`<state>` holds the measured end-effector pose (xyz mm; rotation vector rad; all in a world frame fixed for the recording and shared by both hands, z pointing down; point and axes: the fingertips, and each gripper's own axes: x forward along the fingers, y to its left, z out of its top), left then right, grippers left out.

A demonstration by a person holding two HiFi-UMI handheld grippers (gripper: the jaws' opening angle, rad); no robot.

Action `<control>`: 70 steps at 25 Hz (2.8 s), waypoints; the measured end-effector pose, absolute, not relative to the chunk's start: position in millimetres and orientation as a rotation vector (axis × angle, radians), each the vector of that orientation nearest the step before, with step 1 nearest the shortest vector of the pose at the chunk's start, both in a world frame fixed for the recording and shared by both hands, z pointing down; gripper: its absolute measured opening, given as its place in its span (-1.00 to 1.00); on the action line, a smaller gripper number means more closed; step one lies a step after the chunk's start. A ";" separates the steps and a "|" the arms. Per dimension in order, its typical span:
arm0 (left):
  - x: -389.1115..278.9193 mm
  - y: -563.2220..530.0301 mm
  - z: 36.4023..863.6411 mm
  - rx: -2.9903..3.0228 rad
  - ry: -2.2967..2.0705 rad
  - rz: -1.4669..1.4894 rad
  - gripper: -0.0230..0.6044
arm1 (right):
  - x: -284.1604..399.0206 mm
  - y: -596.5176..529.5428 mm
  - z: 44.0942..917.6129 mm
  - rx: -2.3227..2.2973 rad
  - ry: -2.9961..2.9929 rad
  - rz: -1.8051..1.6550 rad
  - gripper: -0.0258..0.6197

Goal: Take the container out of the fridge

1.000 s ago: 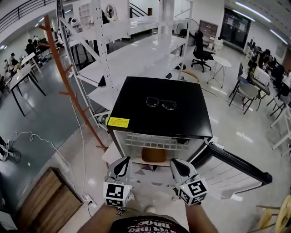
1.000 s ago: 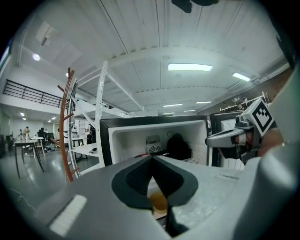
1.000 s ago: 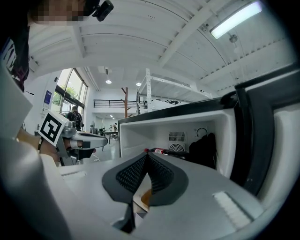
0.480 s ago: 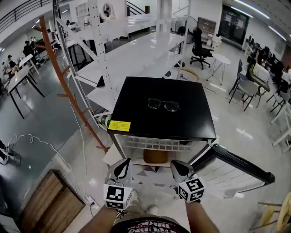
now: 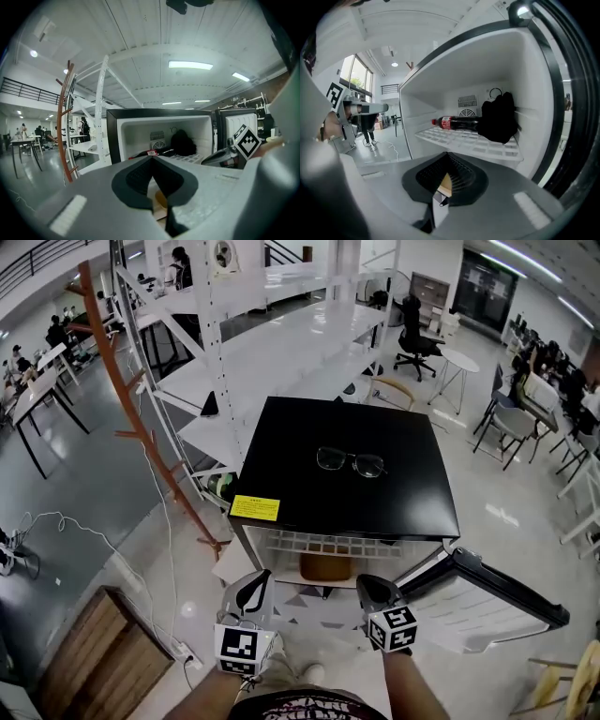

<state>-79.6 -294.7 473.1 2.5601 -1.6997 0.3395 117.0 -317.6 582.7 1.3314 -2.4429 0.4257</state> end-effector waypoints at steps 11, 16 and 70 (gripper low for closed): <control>-79.9 -307.5 474.1 2.593 -1.651 0.328 -0.92 | 112.7 -333.8 613.7 1.345 -2.365 0.496 -0.83; -81.9 -312.4 475.7 2.594 -1.635 0.332 -0.93 | 114.2 -338.7 633.4 1.357 -2.318 0.536 -0.75; -84.0 -312.1 494.6 2.609 -1.524 0.449 -0.92 | 143.8 -366.4 797.1 1.423 -1.868 0.974 -0.74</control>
